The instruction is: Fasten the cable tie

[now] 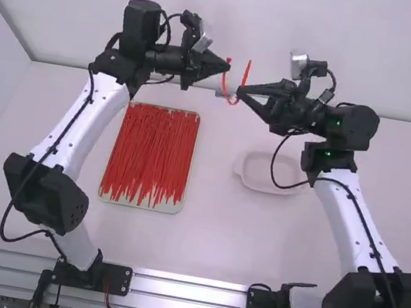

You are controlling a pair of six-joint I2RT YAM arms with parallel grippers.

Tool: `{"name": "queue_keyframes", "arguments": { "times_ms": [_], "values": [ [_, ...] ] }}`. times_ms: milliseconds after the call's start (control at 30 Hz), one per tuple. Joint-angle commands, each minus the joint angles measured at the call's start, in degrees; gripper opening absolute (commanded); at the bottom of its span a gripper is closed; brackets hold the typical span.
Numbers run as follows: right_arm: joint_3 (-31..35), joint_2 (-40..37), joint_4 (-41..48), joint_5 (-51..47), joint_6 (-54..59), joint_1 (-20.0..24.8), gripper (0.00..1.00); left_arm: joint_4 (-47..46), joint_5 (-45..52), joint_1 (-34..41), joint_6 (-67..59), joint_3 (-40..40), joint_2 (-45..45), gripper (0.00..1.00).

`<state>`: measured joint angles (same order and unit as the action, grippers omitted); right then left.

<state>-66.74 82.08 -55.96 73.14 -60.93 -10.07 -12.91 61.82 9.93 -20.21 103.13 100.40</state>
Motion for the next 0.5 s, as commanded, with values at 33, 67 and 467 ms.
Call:
{"name": "queue_keyframes", "arguments": {
  "times_ms": [33,67,467],
  "values": [
    [-1.2,0.22,-0.48,4.07,-12.39,-0.22,0.0,5.16,0.26,-0.46,-1.86,-2.49,-0.44,0.02],
    [-1.07,0.22,-0.39,5.33,-13.09,-0.57,0.0,9.2,1.25,-0.79,-0.5,-3.48,-0.44,0.02],
    [5.6,0.22,-0.52,2.86,-18.73,-2.67,0.0,17.9,8.66,-0.57,-1.27,-5.33,-0.44,0.02]
  ]
}}
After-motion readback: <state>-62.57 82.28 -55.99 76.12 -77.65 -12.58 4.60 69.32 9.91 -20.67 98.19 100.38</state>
